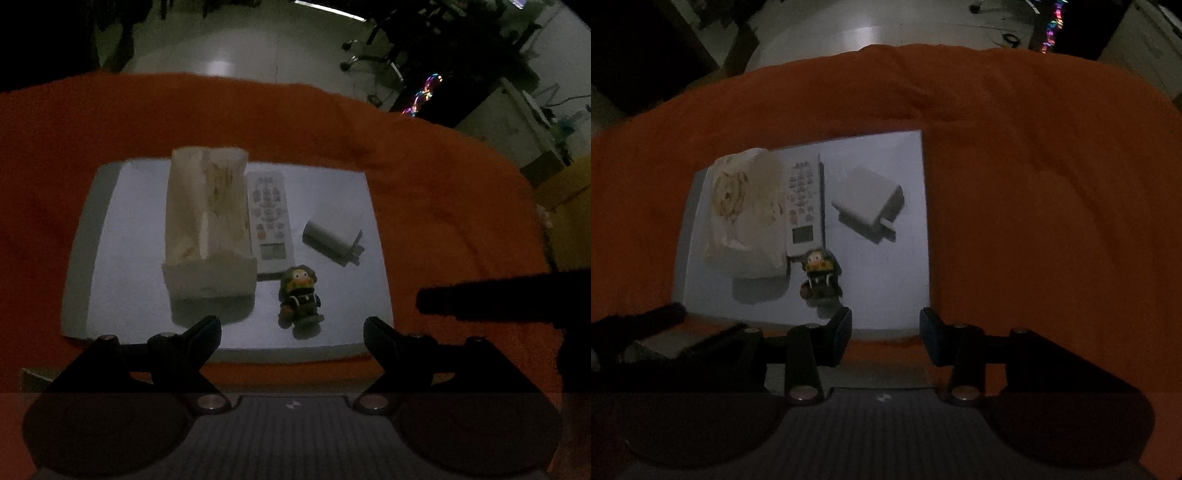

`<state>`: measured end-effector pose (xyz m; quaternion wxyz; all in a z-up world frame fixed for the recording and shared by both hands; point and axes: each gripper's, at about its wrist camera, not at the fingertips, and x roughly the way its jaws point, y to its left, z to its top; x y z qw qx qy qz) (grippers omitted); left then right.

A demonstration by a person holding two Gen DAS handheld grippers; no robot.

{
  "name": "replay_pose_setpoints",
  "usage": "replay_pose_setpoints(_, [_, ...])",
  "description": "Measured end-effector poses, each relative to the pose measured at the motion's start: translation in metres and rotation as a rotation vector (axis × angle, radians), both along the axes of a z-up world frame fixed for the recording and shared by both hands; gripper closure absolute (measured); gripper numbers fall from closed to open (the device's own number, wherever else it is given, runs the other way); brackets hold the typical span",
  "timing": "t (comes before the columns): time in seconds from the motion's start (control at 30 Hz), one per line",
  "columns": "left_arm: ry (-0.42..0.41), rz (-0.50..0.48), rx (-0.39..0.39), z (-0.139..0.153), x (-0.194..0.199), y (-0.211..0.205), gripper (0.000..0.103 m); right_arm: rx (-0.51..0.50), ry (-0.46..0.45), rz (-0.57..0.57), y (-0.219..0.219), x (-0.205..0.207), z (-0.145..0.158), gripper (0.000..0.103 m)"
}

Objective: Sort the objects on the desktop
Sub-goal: 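Move both open tools over the paper sheet toward the figurine and charger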

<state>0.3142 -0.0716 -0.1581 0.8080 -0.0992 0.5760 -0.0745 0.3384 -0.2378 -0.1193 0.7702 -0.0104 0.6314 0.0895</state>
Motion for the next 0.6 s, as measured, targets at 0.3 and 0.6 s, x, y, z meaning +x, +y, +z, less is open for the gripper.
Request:
replay_pose_setpoints(0.3, [0.060, 0.018, -0.005, -0.028, 0.031, -0.018, 0.022, -0.024, -0.005, 0.079, -0.004, 0.048, -0.021, 0.046])
replay_pose_setpoints(0.6, [0.152, 0.008, 0.008, -0.061, 0.052, -0.032, 0.026, 0.032, 0.050, 0.180, -0.007, 0.087, -0.061, 0.046])
